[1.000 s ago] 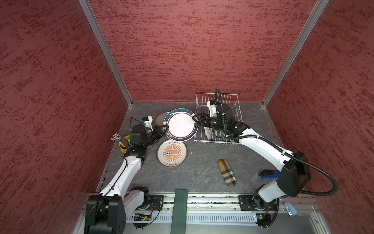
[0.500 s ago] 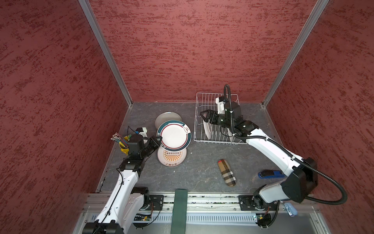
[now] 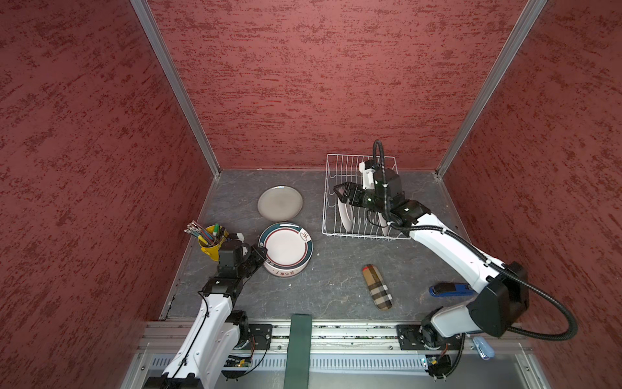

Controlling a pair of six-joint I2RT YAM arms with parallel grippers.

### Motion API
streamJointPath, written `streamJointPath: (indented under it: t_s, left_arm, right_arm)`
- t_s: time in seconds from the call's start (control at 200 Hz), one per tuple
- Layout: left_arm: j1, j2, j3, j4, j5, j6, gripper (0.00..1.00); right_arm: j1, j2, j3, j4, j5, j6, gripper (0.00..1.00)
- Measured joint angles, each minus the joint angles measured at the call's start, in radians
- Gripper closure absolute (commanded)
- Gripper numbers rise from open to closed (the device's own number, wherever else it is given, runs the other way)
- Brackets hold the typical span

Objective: Unload the plates from the dish rack
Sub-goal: Place the plate on the plate.

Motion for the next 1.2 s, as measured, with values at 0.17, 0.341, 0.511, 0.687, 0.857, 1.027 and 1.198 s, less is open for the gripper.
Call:
streamJointPath:
  t_s: [0.17, 0.341, 0.511, 0.687, 0.857, 1.027, 1.198]
  left_arm:
    - [0.0, 0.025, -0.073, 0.061, -0.008, -0.037, 1.0]
    - [0.0, 0.032, -0.099, 0.1, -0.012, -0.053, 1.0]
    - [0.0, 0.041, -0.105, 0.129, -0.015, -0.06, 1.0]
    - [0.001, 0.07, -0.106, 0.15, -0.013, -0.066, 1.0]
    - [0.002, 0.09, -0.106, 0.165, -0.01, -0.066, 1.0]
    - [0.002, 0.098, -0.106, 0.163, -0.01, -0.065, 0.82]
    - [0.004, 0.081, -0.106, 0.142, -0.011, -0.064, 0.64]
  right_arm:
    - [-0.001, 0.0, 0.0, -0.001, 0.001, -0.002, 0.12]
    - [-0.001, 0.0, 0.0, -0.002, 0.002, -0.006, 0.12]
    - [-0.001, 0.0, 0.0, -0.003, 0.004, -0.011, 0.12]
    - [-0.001, 0.0, 0.0, -0.004, 0.011, -0.018, 0.12]
    - [-0.001, 0.0, 0.0, -0.004, 0.02, -0.019, 0.12]
    - [-0.002, 0.0, 0.0, -0.005, 0.023, -0.019, 0.12]
    - [-0.002, 0.0, 0.0, -0.005, 0.026, -0.02, 0.12]
